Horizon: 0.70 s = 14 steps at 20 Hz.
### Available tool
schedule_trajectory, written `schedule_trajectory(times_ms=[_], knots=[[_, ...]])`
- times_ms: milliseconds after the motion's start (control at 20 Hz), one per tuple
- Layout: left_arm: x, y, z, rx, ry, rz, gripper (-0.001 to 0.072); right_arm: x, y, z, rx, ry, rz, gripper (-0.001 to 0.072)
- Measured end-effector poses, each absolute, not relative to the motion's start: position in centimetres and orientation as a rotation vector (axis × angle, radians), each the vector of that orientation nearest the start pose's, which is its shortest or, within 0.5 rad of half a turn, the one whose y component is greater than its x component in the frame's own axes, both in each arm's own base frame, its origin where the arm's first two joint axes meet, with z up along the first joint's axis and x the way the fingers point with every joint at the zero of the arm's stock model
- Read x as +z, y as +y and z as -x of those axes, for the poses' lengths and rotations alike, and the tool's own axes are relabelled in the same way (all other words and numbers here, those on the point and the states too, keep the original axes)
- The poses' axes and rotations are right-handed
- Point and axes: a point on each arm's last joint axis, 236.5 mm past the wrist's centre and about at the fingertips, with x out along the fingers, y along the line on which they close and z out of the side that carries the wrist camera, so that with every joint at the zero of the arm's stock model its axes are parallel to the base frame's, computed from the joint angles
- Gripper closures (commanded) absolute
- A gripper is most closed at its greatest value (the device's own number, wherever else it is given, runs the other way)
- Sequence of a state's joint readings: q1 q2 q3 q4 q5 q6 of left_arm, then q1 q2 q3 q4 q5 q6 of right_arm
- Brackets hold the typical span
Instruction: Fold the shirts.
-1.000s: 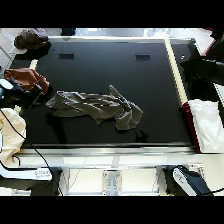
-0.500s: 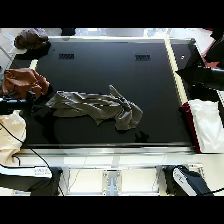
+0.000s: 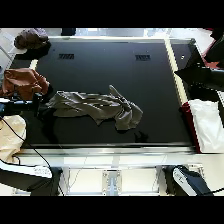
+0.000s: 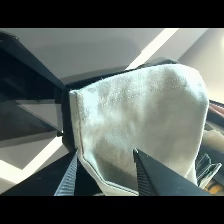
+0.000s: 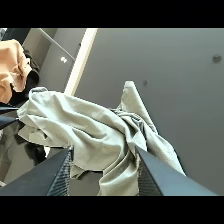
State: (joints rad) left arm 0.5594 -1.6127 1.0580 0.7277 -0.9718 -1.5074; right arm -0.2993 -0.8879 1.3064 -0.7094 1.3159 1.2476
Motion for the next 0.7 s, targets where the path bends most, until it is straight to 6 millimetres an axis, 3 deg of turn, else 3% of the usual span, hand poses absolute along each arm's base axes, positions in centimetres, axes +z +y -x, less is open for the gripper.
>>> schedule_trajectory(times_ms=[250, 300, 350, 400, 450, 550, 700], knots=[[-10.1, 7.9, -42.0, 0.178, 1.16, 1.214, 0.028, 26.5, 7.7, -33.9, 0.511, 0.649, -0.382, 0.0277], [-10.4, 7.4, -42.2, 0.172, 1.166, 1.227, 0.0349, 26.5, 7.7, -33.9, 0.511, 0.648, -0.382, 0.0278], [-10.6, 7.2, -42.4, 0.172, 1.166, 1.234, 0.0483, 26.5, 7.7, -33.9, 0.511, 0.648, -0.382, 0.0278], [-10.8, 7.2, -42.7, 0.178, 1.157, 1.24, 0.0665, 26.5, 7.7, -33.9, 0.511, 0.648, -0.382, 0.028], [-11.0, 7.4, -43.1, 0.181, 1.14, 1.238, 0.0699, 26.5, 7.7, -33.9, 0.511, 0.648, -0.382, 0.0346], [-10.3, 7.3, -44.4, 0.154, 1.084, 1.257, 0.0699, 26.5, 7.7, -33.9, 0.511, 0.648, -0.383, 0.0526], [-8.9, 7.1, -45.8, 0.113, 1.025, 1.287, 0.0699, 25.3, 7.9, -34.1, 0.513, 0.677, -0.393, 0.0558]])
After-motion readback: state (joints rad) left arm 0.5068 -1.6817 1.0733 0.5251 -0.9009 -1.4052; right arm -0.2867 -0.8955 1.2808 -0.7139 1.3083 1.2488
